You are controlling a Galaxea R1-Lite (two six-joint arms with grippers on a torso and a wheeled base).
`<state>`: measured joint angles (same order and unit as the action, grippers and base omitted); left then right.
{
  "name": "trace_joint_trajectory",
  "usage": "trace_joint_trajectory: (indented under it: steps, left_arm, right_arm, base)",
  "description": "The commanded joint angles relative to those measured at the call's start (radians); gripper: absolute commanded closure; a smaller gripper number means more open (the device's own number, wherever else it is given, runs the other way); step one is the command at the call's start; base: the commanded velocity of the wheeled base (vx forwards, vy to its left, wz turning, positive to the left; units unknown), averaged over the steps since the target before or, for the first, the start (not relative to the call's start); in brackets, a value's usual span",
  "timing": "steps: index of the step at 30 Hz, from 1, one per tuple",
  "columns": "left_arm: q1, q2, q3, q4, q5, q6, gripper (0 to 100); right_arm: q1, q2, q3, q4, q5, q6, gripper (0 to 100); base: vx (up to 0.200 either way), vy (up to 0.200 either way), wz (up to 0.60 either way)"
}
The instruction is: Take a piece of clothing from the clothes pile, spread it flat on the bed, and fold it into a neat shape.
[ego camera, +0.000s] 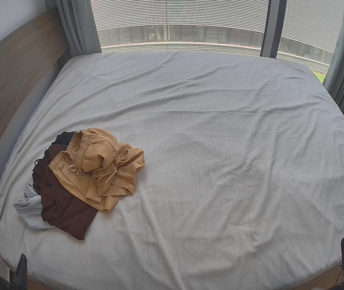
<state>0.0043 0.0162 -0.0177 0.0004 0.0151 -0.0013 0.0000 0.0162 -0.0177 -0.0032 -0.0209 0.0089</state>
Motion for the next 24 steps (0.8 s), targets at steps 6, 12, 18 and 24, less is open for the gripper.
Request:
trace_joint_trajectory:
  steps: [6,12,18,24]
  left_arm:
    - [0.000,-0.012,0.018,-0.002,0.000,-0.002,0]
    - [0.000,-0.012,0.018,-0.002,-0.001,-0.005,0]
    - [-0.001,-0.012,0.018,-0.002,-0.001,-0.003,0]
    - [-0.004,0.071,-0.151,-0.063,0.006,-0.023,0]
  right_arm:
    - [0.000,-0.016,0.018,0.000,-0.001,0.000,0]
    - [0.002,-0.016,0.018,0.000,-0.001,0.000,0]
    - [0.002,-0.016,0.018,0.000,-0.001,0.002,0]
    - [0.000,-0.016,0.018,0.000,0.001,0.000,0]
  base:
    - [0.000,0.000,0.00]
    - [0.000,0.000,0.00]
    - [0.000,0.000,0.00]
    - [0.000,0.000,0.00]
